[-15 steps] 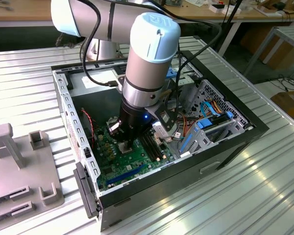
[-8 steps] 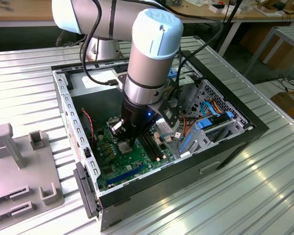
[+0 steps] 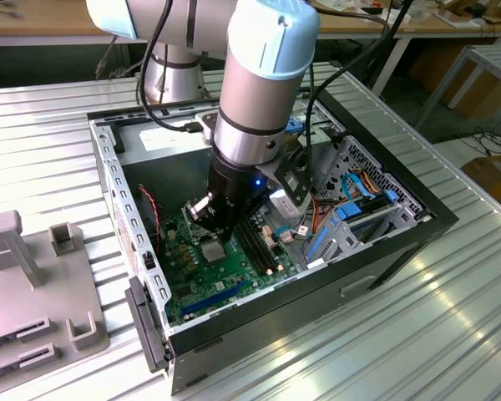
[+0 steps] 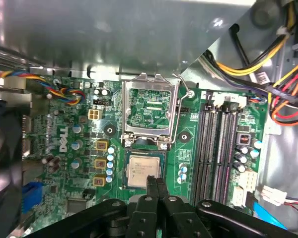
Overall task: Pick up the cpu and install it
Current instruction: 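Place the cpu into insertion slot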
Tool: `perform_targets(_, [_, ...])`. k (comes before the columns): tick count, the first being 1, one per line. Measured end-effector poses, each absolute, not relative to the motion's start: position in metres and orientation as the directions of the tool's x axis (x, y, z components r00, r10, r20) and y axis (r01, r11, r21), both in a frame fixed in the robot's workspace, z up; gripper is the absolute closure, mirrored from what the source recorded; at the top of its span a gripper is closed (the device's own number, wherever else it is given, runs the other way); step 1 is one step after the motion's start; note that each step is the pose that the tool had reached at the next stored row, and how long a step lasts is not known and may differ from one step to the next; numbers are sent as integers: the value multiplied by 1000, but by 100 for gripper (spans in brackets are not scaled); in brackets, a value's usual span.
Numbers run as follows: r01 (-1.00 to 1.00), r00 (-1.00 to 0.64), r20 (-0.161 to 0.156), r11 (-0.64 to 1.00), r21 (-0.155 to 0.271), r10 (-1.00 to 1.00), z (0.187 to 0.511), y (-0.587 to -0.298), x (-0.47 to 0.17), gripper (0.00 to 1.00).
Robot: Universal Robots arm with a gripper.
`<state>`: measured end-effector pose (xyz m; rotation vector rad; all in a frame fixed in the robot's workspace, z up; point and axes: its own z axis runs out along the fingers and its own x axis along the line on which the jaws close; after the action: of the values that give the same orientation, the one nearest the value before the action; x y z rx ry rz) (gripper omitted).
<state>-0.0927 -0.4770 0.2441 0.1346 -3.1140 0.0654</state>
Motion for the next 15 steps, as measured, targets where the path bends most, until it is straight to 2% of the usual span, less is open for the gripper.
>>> perform_targets(7, [-99, -995, 24, 994, -42, -98, 249, -475, -93, 89])
perform_targets(15, [-313, -950, 24, 949, -42, -312, 249, -475, -93, 89])
